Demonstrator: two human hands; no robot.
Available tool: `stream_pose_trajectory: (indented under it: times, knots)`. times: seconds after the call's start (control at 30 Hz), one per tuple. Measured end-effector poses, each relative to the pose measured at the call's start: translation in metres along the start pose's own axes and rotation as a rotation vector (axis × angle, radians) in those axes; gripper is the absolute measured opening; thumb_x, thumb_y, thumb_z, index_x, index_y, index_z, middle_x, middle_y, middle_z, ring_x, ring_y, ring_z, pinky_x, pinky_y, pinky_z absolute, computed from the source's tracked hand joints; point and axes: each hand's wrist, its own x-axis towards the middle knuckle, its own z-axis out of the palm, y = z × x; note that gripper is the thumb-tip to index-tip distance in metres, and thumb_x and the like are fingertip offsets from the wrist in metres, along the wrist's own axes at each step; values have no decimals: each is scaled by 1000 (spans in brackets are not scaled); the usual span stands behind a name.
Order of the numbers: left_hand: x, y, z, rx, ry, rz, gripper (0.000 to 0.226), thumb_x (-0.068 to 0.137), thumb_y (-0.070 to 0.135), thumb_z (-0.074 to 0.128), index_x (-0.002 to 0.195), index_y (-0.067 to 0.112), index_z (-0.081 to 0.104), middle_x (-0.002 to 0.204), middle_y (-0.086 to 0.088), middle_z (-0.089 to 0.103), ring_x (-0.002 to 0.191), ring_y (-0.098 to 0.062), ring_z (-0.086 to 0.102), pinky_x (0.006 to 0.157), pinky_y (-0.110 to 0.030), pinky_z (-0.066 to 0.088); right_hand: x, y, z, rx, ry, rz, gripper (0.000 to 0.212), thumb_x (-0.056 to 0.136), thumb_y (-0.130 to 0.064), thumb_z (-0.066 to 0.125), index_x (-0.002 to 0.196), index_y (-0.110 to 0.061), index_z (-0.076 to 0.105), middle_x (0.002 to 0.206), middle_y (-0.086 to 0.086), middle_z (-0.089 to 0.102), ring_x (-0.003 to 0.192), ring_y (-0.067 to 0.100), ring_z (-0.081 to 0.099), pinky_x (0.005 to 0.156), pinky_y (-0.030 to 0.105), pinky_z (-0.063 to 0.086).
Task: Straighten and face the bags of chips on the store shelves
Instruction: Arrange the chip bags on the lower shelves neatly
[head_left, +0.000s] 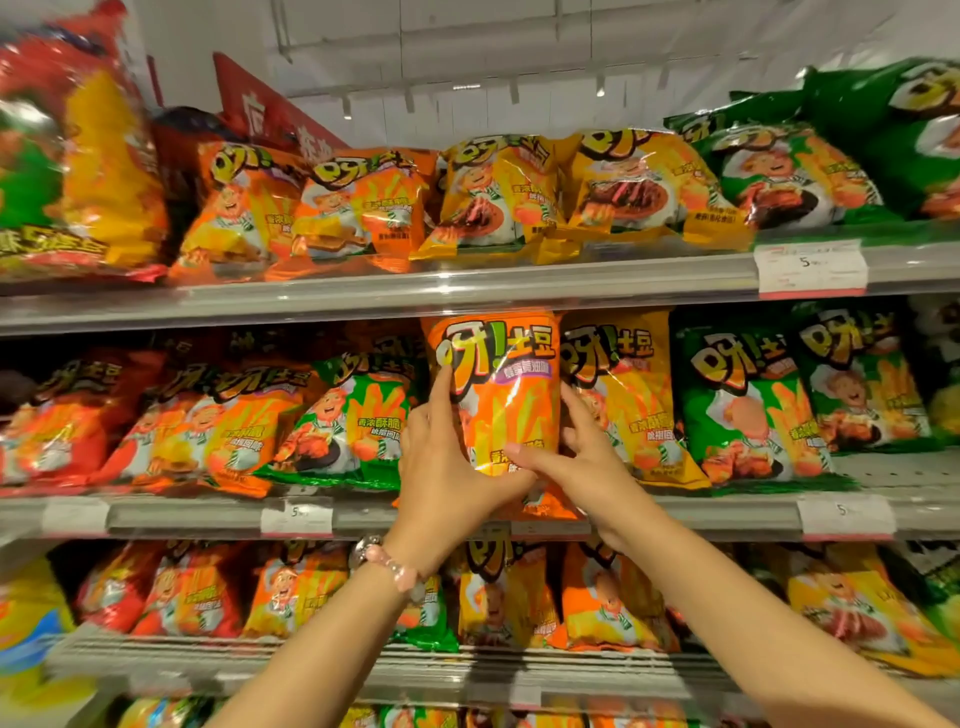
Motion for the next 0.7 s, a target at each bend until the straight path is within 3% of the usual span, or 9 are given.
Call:
stream_pose_trajectory:
  times: [0.13,0.2,0.27,0.4,0.57,0.7]
  knots:
    - [-1,-8,-31,-68,-113,5,132,39,77,75,148,44,8,136,20,25,131,-3,28,104,-30,35,1,-3,0,47,40,-28,76,79,-20,74,131,-48,27,119,-12,54,107,9,58,83,29,53]
    - [3,-22,-52,-24,-25,-14,119,42,83,65,145,43,22,143,14,30,132,-5,29,103,-31,34,3,-5,-4,70,73,-27,72,78,-20,75,128,-48,31,124,-6,55,112,16,59,87,36,54]
    - [12,-44,-71,95,122,-71,110,46,87,56,141,37,34,142,1,38,132,-18,35,105,-45,38,5,-7,-7,70,80,-33,68,79,-18,74,123,-50,34,119,-9,56,112,18,59,87,37,54]
    - [35,-86,-91,281,107,-287,121,43,94,49,146,32,30,144,-13,36,134,-32,30,105,-52,36,7,-8,-8,54,89,-14,87,78,-18,75,146,-36,24,127,-3,54,113,19,59,90,42,53]
    - [46,-109,-94,327,-6,-394,138,35,101,48,148,26,25,141,-9,49,125,-33,47,97,-51,46,10,-5,-4,52,81,-17,85,79,-17,74,146,-35,24,130,1,54,110,19,60,81,34,55]
    - [47,-108,-95,276,-9,-389,128,41,92,56,143,18,36,134,-6,55,114,-28,56,92,-47,50,14,-1,-1,28,72,-1,88,78,-21,74,147,-35,22,133,1,52,112,19,59,83,35,55]
